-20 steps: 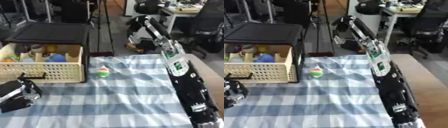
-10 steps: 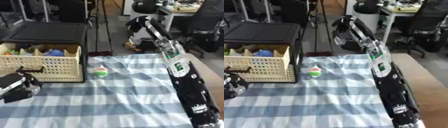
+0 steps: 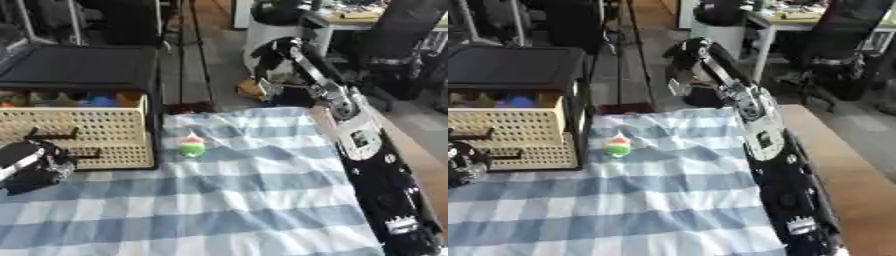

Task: Pick up objects from table and place into drawer.

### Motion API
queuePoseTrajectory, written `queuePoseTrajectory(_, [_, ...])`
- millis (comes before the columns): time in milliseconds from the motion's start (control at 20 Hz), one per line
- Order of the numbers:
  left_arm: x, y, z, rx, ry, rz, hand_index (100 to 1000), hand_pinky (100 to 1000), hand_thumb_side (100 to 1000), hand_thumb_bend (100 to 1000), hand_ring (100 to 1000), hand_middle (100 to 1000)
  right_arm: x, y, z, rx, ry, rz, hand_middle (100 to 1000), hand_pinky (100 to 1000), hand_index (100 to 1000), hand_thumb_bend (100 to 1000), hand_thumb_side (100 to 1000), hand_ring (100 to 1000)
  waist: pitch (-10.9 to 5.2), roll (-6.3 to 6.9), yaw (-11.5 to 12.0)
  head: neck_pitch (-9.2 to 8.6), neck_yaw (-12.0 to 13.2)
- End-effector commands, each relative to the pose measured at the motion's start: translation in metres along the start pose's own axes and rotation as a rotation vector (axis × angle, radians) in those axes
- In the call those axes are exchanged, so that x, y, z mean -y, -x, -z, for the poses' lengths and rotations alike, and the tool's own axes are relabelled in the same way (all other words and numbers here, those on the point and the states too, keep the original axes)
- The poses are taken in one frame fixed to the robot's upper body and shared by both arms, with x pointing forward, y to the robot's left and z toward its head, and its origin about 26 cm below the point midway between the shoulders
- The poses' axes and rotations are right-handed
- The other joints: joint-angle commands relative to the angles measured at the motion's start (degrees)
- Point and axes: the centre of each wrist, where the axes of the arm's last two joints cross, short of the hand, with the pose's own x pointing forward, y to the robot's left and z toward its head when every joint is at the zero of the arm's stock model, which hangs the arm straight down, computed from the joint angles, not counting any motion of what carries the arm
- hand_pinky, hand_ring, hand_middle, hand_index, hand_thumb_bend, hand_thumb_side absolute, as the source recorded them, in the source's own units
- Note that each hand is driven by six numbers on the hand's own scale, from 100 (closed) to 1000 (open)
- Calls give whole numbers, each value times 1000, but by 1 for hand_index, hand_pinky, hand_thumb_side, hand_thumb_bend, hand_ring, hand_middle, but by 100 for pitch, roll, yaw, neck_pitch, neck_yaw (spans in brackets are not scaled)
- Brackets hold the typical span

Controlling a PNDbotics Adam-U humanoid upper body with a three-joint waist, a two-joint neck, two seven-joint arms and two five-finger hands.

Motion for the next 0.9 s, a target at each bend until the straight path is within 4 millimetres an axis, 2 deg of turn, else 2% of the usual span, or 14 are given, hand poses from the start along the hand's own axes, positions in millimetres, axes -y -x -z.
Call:
queuePoseTrajectory(50, [-19, 7, 0, -40, -81, -4, 747, 623, 1000, 125, 625, 651, 13, -5, 9, 36, 15, -23, 538, 571, 740, 100, 288, 570, -32, 47, -68, -116, 32])
queuePoseTrajectory(350, [-28, 24, 0, -124, -196, -37, 733, 617, 1000, 117, 605, 632, 15, -9, 14, 58, 10, -27, 537, 572, 740, 100, 281, 569, 94, 81, -346, -279, 37])
queuePoseTrajectory(600, [-36, 38, -4, -165, -240, -62, 700, 600, 1000, 106, 543, 555, 16, -9, 15, 62, 4, -27, 535, 571, 740, 100, 278, 567, 140, 99, -546, -360, 31])
queuePoseTrajectory(700, [-39, 39, -7, -153, -245, -68, 688, 591, 1000, 100, 513, 531, 16, -7, 13, 58, 2, -25, 533, 571, 740, 100, 278, 567, 141, 99, -564, -366, 23])
queuePoseTrajectory(900, [-45, 30, -22, -78, -213, -37, 692, 592, 1000, 100, 512, 529, 15, -5, 8, 42, -2, -21, 530, 570, 740, 100, 283, 564, 91, 113, -482, -329, -5])
